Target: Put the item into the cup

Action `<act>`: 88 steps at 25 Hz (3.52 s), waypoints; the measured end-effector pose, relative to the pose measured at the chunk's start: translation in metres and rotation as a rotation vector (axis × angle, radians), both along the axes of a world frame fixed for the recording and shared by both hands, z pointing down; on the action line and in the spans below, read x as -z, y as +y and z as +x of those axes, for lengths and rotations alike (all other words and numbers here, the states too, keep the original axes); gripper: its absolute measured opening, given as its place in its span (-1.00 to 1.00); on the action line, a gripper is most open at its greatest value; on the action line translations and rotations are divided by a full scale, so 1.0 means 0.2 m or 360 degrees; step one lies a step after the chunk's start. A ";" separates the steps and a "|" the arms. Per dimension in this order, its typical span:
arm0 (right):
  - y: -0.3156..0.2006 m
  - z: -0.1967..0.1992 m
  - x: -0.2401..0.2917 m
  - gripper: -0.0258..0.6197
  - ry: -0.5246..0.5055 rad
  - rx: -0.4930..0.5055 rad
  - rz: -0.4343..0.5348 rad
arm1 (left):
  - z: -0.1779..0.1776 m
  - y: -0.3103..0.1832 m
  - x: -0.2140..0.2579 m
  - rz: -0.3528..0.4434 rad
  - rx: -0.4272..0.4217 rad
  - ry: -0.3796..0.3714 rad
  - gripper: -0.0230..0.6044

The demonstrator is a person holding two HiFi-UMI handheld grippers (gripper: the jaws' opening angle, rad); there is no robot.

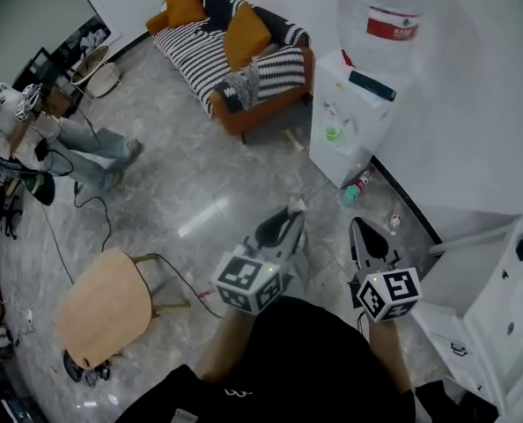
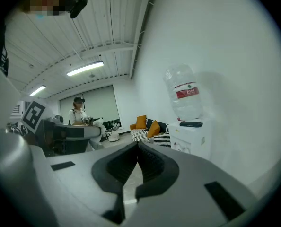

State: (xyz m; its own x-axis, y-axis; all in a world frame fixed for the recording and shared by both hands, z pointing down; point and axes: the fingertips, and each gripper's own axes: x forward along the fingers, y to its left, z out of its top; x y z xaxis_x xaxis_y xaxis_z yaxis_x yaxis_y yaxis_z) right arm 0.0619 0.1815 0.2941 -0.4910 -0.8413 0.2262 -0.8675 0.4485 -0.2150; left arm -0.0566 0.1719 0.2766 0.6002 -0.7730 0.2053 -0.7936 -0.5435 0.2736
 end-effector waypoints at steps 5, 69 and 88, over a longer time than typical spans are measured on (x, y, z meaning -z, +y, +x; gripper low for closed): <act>-0.10 -0.03 -0.03 -0.89 0.0014 0.0010 -0.0048 | -0.01 -0.11 -0.07 -0.0062 -0.0021 0.0001 -0.71; -1.48 -0.02 -0.06 -0.89 0.0309 -0.0304 -0.0124 | 0.18 -1.40 -0.20 -0.0213 -0.0576 0.0077 -0.71; -1.38 0.05 -0.40 -0.89 0.0164 -0.0295 -0.0354 | 0.25 -1.40 -0.52 -0.0499 -0.0631 -0.0034 -0.71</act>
